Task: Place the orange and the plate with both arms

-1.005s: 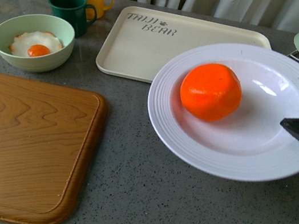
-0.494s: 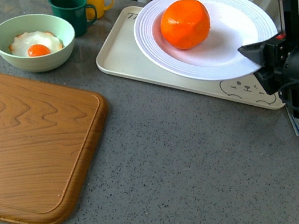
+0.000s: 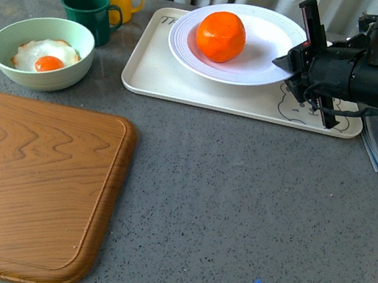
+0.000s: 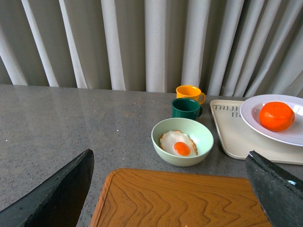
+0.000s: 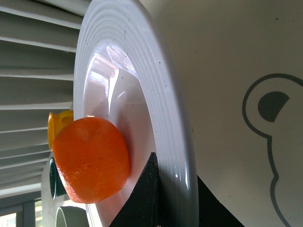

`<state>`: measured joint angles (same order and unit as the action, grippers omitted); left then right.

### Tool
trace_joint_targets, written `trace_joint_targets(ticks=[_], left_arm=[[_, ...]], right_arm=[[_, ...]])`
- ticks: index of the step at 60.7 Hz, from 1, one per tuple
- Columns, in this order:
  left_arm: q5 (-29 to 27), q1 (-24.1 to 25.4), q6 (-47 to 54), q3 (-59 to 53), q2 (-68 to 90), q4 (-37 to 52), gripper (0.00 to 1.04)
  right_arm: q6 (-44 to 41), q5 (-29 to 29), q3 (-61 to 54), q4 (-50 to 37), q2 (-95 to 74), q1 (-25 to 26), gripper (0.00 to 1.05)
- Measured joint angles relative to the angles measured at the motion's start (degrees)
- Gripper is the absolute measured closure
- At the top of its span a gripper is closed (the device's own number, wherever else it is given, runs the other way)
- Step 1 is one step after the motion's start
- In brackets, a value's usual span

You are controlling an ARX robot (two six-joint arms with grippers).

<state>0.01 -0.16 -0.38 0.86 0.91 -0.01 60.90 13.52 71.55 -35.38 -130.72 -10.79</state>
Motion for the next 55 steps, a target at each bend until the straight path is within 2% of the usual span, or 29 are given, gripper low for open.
trace_joint_targets(ticks=[28,47,55], left_arm=[[0.00,0.00,0.00,0.00,0.00,0.00,0.09],[0.00,0.00,0.00,0.00,0.00,0.00,0.09],[0.00,0.00,0.00,0.00,0.00,0.00,0.09]], right_arm=[[-0.17,-0.15,6.29,7.39,-3.19,-0.24,1.01],[0.22,-0.24,6.82,8.66,-3.41,-0.02,1.01],[0.15,-0.39,6.27,8.90,-3.10,0.31,0.83]])
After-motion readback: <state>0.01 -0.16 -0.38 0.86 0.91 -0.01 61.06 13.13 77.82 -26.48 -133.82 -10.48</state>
